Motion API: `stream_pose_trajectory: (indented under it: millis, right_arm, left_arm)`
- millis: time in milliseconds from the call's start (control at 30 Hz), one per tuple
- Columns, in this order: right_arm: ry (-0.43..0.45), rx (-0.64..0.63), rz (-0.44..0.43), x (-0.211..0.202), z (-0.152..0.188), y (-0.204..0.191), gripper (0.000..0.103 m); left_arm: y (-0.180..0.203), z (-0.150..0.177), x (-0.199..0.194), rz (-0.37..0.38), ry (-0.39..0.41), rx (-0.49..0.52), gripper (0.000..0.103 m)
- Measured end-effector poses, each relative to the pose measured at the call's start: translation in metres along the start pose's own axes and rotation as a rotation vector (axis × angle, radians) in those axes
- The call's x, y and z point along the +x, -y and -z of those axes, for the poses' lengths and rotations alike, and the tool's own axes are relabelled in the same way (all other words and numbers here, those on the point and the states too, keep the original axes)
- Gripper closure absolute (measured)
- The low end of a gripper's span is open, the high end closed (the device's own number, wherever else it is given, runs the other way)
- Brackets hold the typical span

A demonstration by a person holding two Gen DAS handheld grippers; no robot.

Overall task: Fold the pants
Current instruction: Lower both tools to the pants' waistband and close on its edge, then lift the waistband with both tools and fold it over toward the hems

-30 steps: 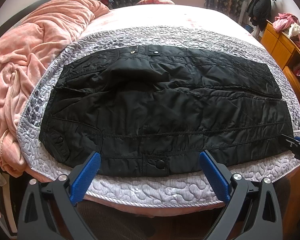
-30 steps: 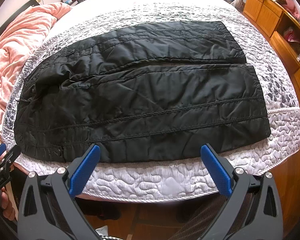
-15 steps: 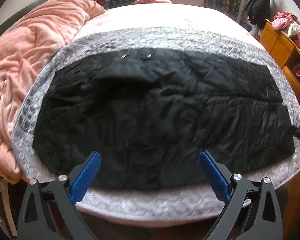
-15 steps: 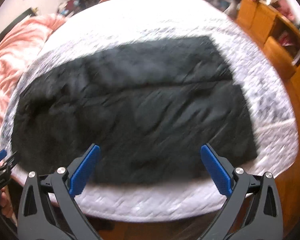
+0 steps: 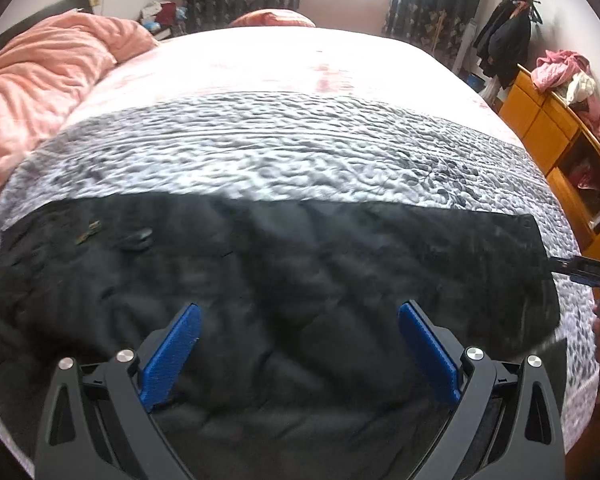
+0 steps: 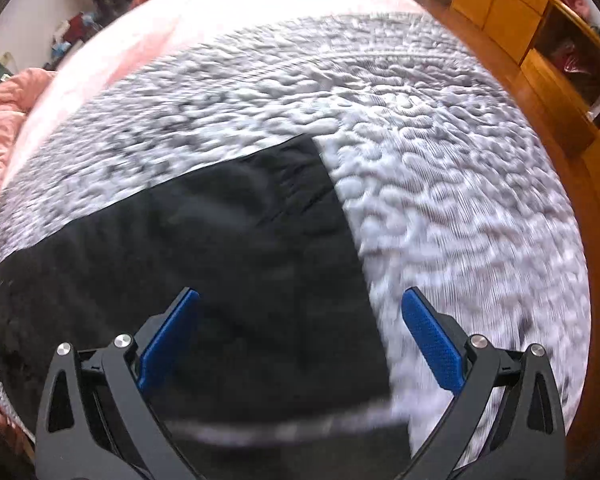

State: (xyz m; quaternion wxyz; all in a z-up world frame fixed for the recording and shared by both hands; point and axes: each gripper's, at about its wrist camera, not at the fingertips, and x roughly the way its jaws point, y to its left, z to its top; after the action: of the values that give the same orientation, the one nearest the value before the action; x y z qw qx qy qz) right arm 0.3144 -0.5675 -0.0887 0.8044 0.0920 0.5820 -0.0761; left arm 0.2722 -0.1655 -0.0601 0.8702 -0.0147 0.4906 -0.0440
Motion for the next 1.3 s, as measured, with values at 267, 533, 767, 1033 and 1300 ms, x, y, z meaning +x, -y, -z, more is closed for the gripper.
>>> stream_pose_trajectory:
  millis: [267, 533, 767, 1033, 1300]
  right_arm:
    - [-0.034, 0.039, -0.116, 0.05, -0.035, 0.02, 0.002]
    - [0.042, -0.169, -0.198, 0.011, -0.013, 0.006, 0.09]
    - [0.191, -0.278, -0.292, -0.052, 0.004, 0.006, 0.092]
    - [0.306, -0.372, -0.361, -0.095, 0.0, 0.002, 0.092]
    - [0.353, -0.397, -0.403, -0.099, -0.003, 0.006, 0.092]
  left_arm:
    - [0.034, -0.016, 0.036, 0.076, -0.013, 0.011, 0.004]
    - [0.049, -0.023, 0.045, 0.089, -0.001, 0.1, 0.004]
    - [0.067, -0.06, 0.065, 0.221, 0.003, 0.259, 0.004]
    - [0.096, -0.102, 0.096, 0.415, -0.029, 0.516, 0.004]
    - [0.111, -0.108, 0.129, 0.674, -0.267, 0.611, 0.004]
